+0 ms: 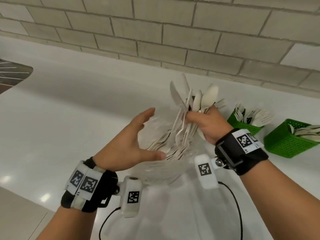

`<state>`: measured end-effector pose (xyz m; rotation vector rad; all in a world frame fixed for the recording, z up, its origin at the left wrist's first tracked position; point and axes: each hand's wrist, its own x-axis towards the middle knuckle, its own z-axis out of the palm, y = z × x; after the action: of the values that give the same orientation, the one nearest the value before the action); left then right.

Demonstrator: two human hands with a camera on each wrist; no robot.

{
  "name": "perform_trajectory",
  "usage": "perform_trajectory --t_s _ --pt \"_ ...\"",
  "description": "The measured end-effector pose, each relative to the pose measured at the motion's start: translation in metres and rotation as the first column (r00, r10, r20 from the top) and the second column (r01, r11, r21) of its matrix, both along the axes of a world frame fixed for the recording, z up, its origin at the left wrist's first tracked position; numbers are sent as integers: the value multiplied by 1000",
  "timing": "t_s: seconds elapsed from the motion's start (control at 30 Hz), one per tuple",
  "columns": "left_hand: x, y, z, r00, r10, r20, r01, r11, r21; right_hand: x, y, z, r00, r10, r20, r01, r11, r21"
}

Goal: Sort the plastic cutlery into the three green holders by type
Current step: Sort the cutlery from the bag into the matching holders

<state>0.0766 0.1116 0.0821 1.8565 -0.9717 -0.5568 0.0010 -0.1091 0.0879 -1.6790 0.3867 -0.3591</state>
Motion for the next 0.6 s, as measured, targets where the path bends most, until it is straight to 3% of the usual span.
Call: perform_trajectory --t_s 0.07,0.17,0.3,0.37,0.4,0.47,0.53,0.57,0.6 --pt "-6 -15 -3 996 -18 -86 8 994 -113 0 8 -13 1000 20 -11 -19 1000 21" --pt "-13 -42 -16 989 -47 -143 22 985 -172 -3 26 -36 986 137 -97 -146 985 -90" --pt "-20 -64 -35 963 22 -269 -101 954 -283 5 32 -50 991 130 7 -130 991 20" --pt "-20 -70 -38 964 73 -256 -146 949 -281 6 34 -55 991 107 74 -110 994 28" --pt "-20 -71 -39 970 90 -226 -149 954 -259 5 37 -56 988 122 93 -121 992 -18" --pt "-19 -73 -42 978 100 -183 -133 976 -174 3 40 -61 992 124 -16 -125 968 -219" --pt "-19 -73 -46 982 109 -155 -128 985 -116 1 37 -52 957 85 -278 -232 800 -553" --pt "-20 -75 -46 982 117 -145 -137 981 -137 4 33 -49 931 59 -361 -294 705 -645" --pt "-21 -76 -44 981 133 -143 -156 974 -166 1 24 -44 926 96 -365 -329 680 -656"
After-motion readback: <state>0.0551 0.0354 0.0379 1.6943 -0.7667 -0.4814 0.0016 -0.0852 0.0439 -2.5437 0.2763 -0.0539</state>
